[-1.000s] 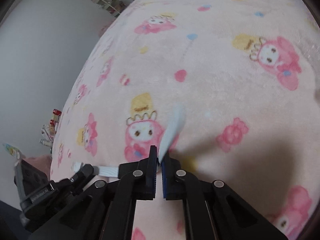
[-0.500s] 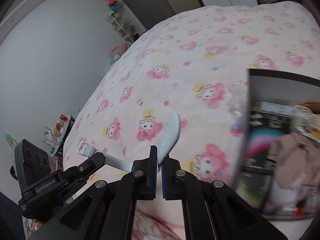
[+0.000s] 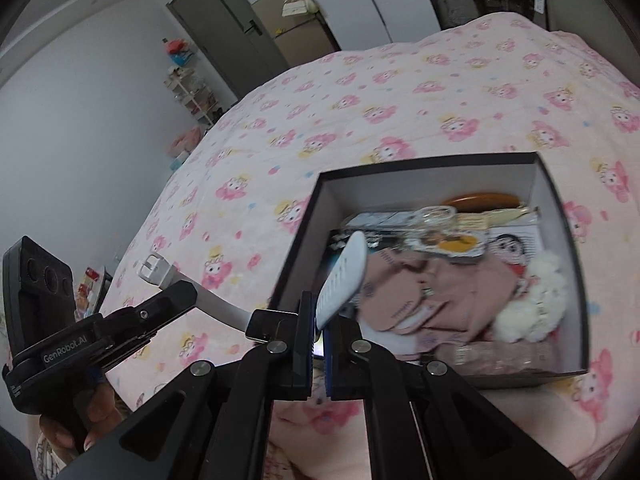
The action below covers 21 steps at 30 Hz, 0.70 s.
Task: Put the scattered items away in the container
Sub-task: 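Carry the smartwatch with the left gripper over the black box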
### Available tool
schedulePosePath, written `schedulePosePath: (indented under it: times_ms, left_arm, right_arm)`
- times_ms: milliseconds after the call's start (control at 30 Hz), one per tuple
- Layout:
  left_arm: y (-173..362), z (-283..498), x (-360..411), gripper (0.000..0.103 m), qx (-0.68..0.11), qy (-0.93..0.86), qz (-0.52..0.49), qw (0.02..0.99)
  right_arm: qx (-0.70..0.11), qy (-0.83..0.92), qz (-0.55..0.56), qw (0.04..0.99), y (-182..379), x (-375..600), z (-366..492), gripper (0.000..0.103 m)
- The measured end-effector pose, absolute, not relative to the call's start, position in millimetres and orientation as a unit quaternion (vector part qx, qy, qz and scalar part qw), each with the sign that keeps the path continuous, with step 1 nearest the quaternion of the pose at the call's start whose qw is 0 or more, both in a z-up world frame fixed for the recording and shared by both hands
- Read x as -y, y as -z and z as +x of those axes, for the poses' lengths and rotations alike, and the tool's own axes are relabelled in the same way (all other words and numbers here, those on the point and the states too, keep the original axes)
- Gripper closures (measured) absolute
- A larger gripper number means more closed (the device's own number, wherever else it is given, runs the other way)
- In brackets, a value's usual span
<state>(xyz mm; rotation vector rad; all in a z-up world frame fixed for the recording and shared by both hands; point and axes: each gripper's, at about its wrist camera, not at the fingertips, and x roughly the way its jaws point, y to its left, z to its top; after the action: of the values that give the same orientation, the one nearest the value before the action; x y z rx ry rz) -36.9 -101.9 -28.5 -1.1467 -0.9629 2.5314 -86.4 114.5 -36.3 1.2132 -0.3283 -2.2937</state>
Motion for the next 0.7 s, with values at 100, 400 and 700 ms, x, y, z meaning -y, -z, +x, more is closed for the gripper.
schedulePosePath:
  times_ms: [100, 400, 700]
  left_arm:
    - [28, -56, 79, 0.098, 0.313, -0.857, -0.395, 0.110]
    - [52, -120, 29, 0.098, 0.278, -0.849, -0.434, 0.115]
    - [121, -162, 14, 0.097, 0.220, -0.801, -0.551, 0.082]
  right_arm:
    - [0.126, 0.852, 0.444, 0.249, 35, -138, -96, 0.101]
    - [0.096, 0.862, 0.449, 0.213, 46, -183, -145, 0.101]
    - [0.056, 0.830, 0.528, 0.171, 129, -183, -177, 0.100]
